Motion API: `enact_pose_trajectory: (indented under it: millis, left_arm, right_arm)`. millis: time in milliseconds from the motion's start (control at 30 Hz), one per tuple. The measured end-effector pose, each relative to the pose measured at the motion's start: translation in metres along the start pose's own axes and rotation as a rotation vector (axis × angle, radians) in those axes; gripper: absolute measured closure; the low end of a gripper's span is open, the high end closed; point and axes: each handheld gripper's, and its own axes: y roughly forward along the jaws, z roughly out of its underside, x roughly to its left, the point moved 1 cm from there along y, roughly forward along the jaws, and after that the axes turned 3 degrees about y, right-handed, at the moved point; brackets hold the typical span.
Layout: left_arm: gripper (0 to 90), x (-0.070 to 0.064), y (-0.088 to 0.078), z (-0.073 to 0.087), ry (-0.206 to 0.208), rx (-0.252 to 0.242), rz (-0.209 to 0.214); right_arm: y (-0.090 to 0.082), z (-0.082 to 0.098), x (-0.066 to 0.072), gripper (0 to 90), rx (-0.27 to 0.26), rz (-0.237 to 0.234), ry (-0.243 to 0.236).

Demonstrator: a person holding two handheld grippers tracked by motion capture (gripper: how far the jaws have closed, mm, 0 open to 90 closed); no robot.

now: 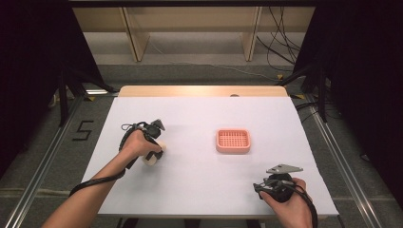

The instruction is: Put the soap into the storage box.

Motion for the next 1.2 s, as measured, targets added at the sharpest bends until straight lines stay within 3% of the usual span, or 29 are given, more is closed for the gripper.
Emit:
enact_pose_trajectory:
  millis: [100,133,300,333,400,567,633,700,733,767,1200]
  left_arm:
    - [49.4,-0.003,-0.003,0.002,-0.007,-0.015,0.010]
    - [49.4,-0.004,-0.007,0.002,0.023,-0.009,0.015]
    - [49.4,-0.006,-0.012,0.004,0.061,-0.021,0.010]
    - [49.4,-0.004,-0.014,0.003,0.105,-0.041,0.000]
    - [49.4,-0.005,-0.016,0.004,0.117,-0.065,0.000]
    - [49.5,-0.008,-0.020,0.005,0.113,-0.103,0.002]
    - [49.5,-0.007,-0.022,0.006,0.132,-0.116,0.001]
    - [49.5,-0.009,-0.023,0.007,0.128,-0.144,0.003]
    - [49.5,-0.011,-0.023,0.008,0.094,-0.173,0.012]
    - [49.5,-0.011,-0.023,0.008,0.094,-0.173,0.012]
    - [49.5,-0.017,-0.036,0.009,0.119,-0.307,-0.006]
  right_arm:
    - [0.000,0.000,0.000,55.1,0.003,0.002,0.000]
    - [0.000,0.000,0.000,55.1,0.002,0.011,-0.005]
    - [-0.001,0.000,0.000,55.0,-0.004,0.003,0.000]
    - [-0.001,0.000,0.001,54.9,-0.004,0.003,0.000]
    - [-0.001,0.000,0.001,54.9,-0.006,0.001,0.005]
    - [0.000,0.000,-0.001,54.9,-0.018,0.014,-0.003]
    - [-0.001,-0.001,0.000,54.9,-0.020,0.020,0.003]
    - [-0.002,-0.001,0.000,54.9,-0.023,0.006,0.011]
    - [-0.002,-0.001,0.000,54.6,-0.034,0.011,0.011]
    - [-0.002,-0.001,0.000,54.6,-0.034,0.011,0.011]
    - [-0.003,-0.001,-0.001,53.7,-0.044,0.019,0.015]
